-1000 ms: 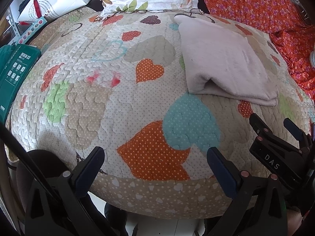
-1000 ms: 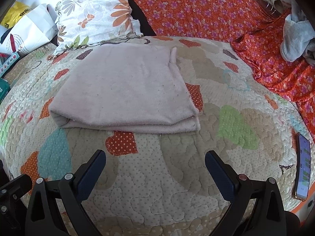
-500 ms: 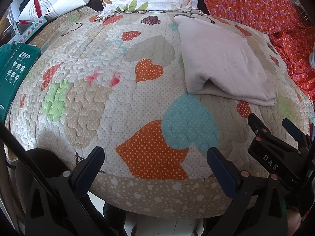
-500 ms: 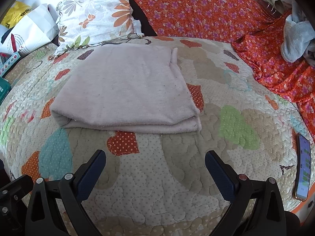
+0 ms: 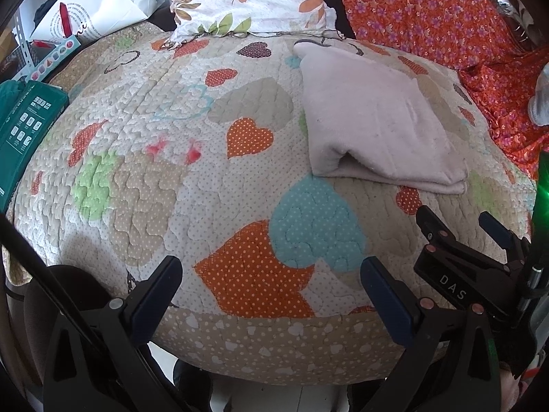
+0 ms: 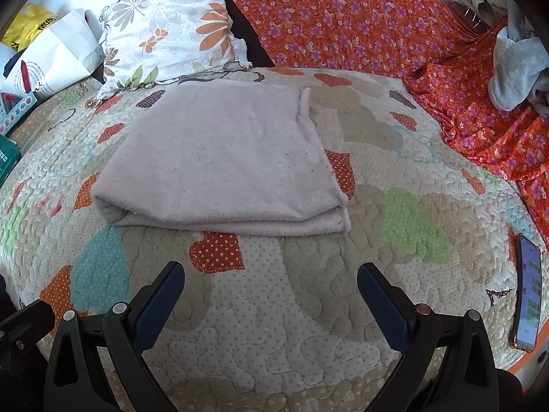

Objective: Fold small clothes

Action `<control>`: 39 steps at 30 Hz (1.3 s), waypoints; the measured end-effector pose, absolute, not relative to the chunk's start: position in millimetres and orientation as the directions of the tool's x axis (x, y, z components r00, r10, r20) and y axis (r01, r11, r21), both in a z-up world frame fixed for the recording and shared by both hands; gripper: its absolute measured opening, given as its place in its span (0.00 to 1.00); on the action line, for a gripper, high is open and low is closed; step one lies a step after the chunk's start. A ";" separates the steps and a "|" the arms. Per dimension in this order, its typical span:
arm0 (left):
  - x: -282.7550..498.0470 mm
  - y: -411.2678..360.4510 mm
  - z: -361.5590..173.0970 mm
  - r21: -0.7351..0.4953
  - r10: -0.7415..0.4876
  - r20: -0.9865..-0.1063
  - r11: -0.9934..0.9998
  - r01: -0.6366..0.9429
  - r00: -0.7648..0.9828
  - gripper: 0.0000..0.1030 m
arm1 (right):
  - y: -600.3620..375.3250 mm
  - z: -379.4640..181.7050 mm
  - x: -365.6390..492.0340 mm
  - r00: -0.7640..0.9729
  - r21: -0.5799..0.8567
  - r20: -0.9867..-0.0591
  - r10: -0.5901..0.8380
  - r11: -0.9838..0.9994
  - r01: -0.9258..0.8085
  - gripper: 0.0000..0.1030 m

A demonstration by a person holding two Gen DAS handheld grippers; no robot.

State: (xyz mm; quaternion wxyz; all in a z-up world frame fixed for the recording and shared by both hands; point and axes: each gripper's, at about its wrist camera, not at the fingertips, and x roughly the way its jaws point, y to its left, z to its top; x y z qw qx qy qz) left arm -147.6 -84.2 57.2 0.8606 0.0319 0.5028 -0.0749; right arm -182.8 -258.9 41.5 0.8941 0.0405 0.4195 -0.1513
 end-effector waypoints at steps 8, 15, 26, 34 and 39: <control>-149.0 -83.6 58.2 -0.018 -0.094 -0.868 0.987 0.159 0.487 1.00 | -261.0 41.3 -183.5 0.603 -0.050 -0.762 -0.235 0.950 0.308 0.99; -149.6 -83.5 58.4 -0.017 -0.093 -0.869 0.987 0.159 0.487 1.00 | -260.8 42.3 -184.0 0.603 -0.053 -0.761 -0.237 0.950 0.307 0.99; -149.7 -81.6 59.4 -0.018 -0.094 -0.869 0.987 0.157 0.487 1.00 | -260.8 42.5 -184.3 0.604 -0.054 -0.761 -0.238 0.951 0.306 0.99; -150.9 -79.5 60.1 -0.023 -0.095 -0.870 0.988 0.152 0.483 1.00 | -260.8 44.1 -186.4 0.607 -0.059 -0.757 -0.241 0.951 0.304 0.99; -151.2 -79.7 58.1 -0.025 -0.093 -0.871 0.989 0.146 0.482 1.00 | -260.5 44.1 -187.0 0.609 -0.058 -0.756 -0.240 0.951 0.303 0.99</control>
